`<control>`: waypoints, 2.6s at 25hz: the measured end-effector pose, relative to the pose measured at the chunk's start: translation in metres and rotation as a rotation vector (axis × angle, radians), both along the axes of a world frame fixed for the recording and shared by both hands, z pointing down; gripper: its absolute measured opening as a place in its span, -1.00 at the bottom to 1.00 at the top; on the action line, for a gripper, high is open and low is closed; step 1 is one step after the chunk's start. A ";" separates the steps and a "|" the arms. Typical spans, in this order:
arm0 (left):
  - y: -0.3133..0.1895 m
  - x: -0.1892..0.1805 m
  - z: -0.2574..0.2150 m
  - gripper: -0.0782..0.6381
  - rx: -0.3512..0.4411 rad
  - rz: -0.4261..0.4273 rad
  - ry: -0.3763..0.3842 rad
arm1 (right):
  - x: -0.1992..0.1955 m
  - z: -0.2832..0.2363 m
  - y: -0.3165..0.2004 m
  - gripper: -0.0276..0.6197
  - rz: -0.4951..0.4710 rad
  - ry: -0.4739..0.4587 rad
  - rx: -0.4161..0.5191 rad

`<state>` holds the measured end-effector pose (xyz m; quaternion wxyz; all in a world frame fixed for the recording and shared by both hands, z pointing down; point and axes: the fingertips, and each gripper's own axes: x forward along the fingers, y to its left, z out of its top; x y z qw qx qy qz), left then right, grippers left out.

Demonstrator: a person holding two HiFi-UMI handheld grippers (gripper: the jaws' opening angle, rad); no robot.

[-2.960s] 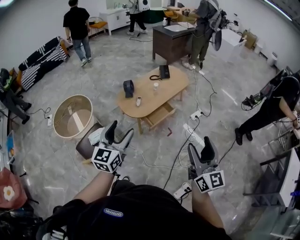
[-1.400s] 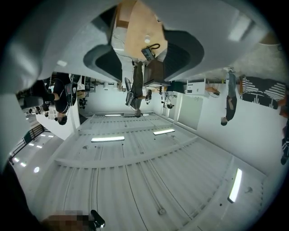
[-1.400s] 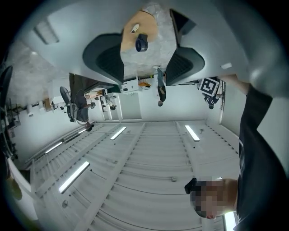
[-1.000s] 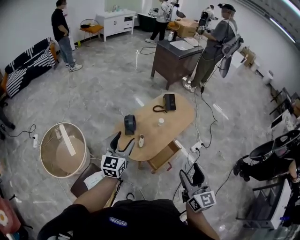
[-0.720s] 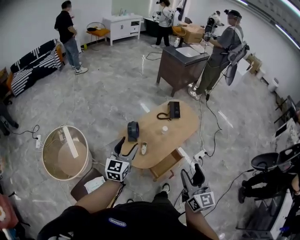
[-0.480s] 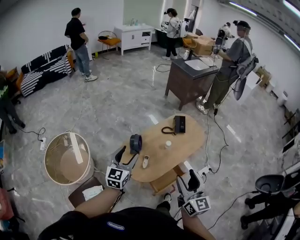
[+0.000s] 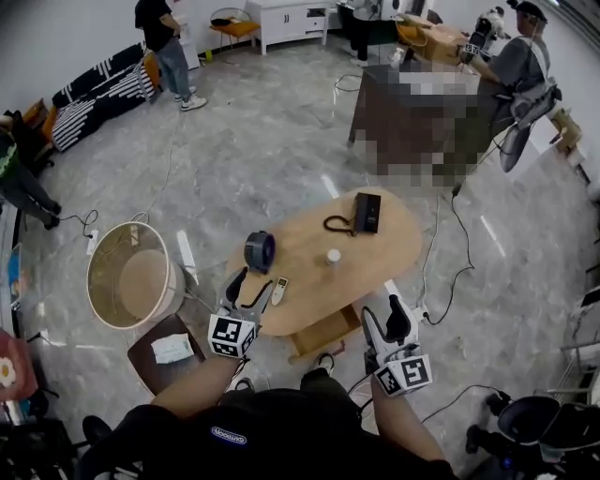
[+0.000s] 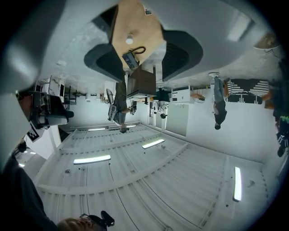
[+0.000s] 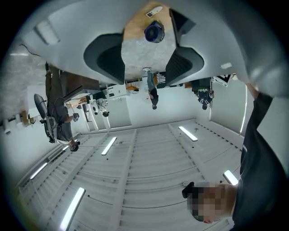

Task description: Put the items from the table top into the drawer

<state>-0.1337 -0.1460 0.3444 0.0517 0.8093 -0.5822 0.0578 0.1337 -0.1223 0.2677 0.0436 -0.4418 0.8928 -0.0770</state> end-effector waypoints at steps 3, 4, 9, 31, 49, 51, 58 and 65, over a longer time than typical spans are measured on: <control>-0.006 0.013 0.040 0.00 -0.077 -0.010 -0.015 | 0.019 0.014 -0.015 -0.01 0.002 -0.002 -0.046; -0.009 0.016 0.057 0.00 -0.110 -0.016 -0.022 | 0.023 0.019 -0.018 -0.01 0.000 0.000 -0.059; -0.024 0.020 0.149 0.00 -0.254 -0.047 -0.083 | 0.032 0.053 -0.019 -0.01 -0.010 0.010 -0.109; -0.048 0.025 0.347 0.00 -0.522 -0.060 -0.193 | 0.042 0.083 0.012 -0.02 0.004 0.058 -0.083; -0.043 0.015 0.497 0.00 -0.768 -0.022 -0.258 | 0.025 0.204 0.040 -0.02 0.008 0.044 -0.214; -0.044 0.010 0.505 0.00 -0.800 -0.041 -0.258 | 0.026 0.214 0.044 -0.02 0.009 0.032 -0.242; -0.043 0.007 0.522 -0.05 -0.866 -0.072 -0.234 | 0.035 0.233 0.053 -0.02 0.022 0.016 -0.261; -0.043 0.014 0.523 -0.21 -0.866 -0.088 -0.196 | 0.040 0.239 0.058 -0.04 0.033 0.008 -0.269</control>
